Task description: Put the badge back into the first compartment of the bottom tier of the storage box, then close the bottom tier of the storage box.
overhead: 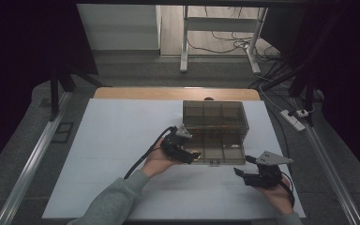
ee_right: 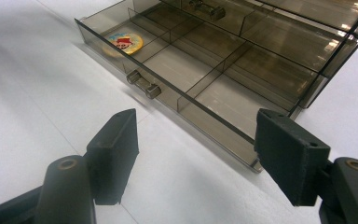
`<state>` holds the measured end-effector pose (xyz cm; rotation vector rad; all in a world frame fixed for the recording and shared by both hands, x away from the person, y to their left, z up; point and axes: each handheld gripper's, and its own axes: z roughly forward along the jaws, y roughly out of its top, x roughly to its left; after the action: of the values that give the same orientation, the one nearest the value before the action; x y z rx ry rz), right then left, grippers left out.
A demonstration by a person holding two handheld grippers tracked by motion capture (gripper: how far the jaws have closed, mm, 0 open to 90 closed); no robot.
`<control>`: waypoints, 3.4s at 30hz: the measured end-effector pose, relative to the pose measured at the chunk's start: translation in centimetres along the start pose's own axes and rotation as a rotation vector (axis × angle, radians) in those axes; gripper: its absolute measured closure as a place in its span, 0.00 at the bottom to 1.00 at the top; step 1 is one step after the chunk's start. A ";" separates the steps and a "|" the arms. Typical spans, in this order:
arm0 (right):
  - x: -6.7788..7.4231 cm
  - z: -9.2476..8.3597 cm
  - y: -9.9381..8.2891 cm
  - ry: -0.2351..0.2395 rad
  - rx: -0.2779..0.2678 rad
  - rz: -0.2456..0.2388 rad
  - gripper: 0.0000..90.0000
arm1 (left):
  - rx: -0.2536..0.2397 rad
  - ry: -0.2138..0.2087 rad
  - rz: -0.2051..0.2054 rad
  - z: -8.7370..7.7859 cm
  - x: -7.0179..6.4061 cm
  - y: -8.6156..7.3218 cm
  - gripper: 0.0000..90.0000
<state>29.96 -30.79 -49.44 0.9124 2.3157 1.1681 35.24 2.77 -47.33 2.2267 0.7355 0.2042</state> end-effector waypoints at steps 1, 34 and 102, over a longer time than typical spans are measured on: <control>0.0 0.0 0.0 0.001 0.001 -0.001 0.34 | 0.004 0.000 -0.002 -0.3 0.1 -0.4 0.26; -0.2 0.0 0.0 0.000 -0.007 -0.004 0.34 | -0.092 0.104 -0.090 -8.3 1.3 -6.7 0.25; 1.3 1.0 0.7 0.034 -0.014 -0.036 0.34 | -0.105 0.225 -0.216 -12.4 2.2 -17.0 0.24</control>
<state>29.88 -29.01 -49.54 0.8488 2.3381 1.1928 25.00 20.94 -51.10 2.0278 1.0557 0.3814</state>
